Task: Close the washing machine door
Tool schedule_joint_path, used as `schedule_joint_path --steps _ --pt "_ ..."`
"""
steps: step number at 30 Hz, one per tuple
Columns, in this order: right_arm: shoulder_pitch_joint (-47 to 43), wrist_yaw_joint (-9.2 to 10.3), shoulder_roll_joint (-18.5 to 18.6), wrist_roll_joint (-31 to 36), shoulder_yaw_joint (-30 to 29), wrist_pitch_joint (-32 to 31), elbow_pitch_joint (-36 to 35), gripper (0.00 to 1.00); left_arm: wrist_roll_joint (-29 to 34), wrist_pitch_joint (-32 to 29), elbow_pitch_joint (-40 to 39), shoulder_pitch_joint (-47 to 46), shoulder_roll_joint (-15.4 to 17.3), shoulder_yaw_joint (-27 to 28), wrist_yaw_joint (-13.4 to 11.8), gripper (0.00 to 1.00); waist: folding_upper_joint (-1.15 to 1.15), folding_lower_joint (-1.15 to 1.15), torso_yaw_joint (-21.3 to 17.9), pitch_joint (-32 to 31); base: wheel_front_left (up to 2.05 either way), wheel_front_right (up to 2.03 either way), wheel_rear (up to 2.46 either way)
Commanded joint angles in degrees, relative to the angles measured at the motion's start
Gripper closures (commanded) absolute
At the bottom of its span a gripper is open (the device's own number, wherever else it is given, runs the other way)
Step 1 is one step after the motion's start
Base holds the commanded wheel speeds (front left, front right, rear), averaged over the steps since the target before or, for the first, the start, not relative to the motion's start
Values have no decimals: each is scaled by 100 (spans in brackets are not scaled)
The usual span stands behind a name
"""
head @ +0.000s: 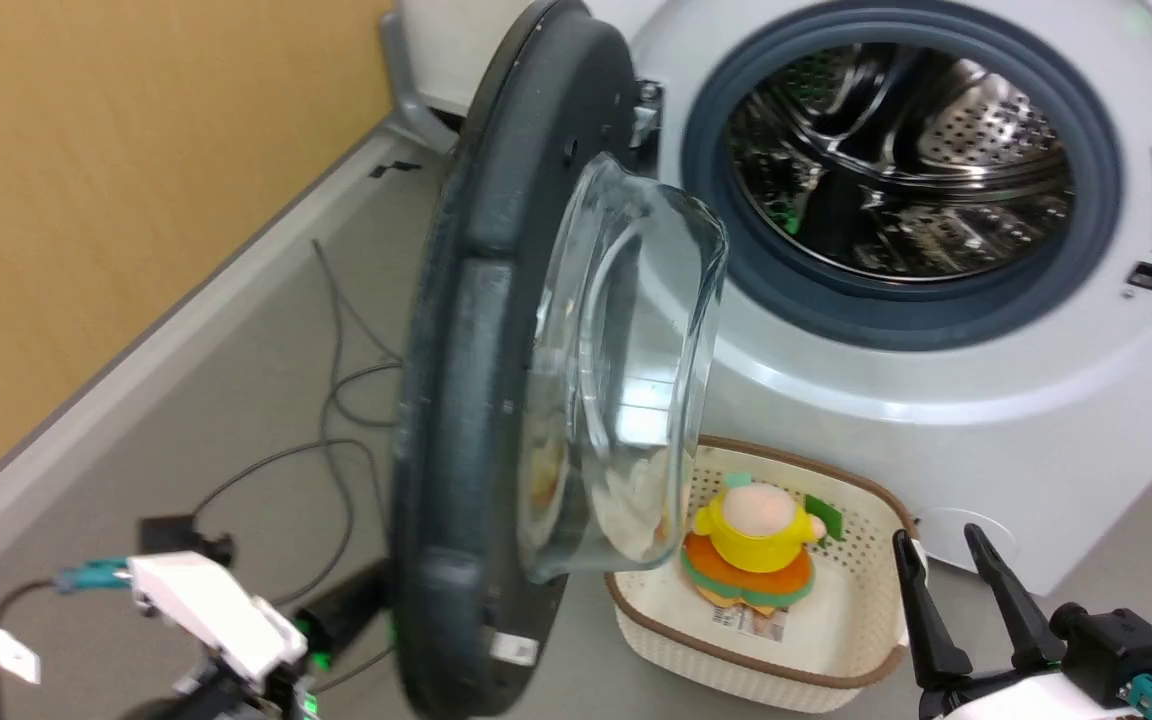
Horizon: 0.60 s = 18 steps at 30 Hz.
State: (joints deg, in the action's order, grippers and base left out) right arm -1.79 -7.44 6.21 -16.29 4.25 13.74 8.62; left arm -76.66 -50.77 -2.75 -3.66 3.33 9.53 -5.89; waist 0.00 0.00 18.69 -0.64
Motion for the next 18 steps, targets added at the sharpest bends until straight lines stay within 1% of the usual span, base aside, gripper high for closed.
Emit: schedule_joint_path --steps 1,5,9,14,15,18 --pt "-76 -5 -6 -23 -10 2 -20 0 -99 93 -83 149 -40 -192 0 100 0 0 -129 -1 0 0 0" --pt "-65 -5 28 -6 -14 -50 -79 0 -545 733 -227 390 -43 -878 41 100 0 0 -410 84 0 0 0" --pt "-21 -5 50 9 -11 -105 -147 0 -900 1339 -195 451 -44 -1510 115 100 0 0 -762 201 0 0 0" --pt "36 -5 88 12 -37 -154 -219 0 -1305 2163 17 225 -45 -2164 268 100 0 0 -1270 407 0 0 0" --pt "36 -5 88 12 -37 -154 -219 0 -1305 2163 17 225 -45 -2164 268 100 0 0 -1270 407 0 0 0" --pt "80 -5 86 9 -31 -162 -240 0 -1538 2644 203 -30 -45 -2521 382 100 0 0 -1603 531 0 0 0"
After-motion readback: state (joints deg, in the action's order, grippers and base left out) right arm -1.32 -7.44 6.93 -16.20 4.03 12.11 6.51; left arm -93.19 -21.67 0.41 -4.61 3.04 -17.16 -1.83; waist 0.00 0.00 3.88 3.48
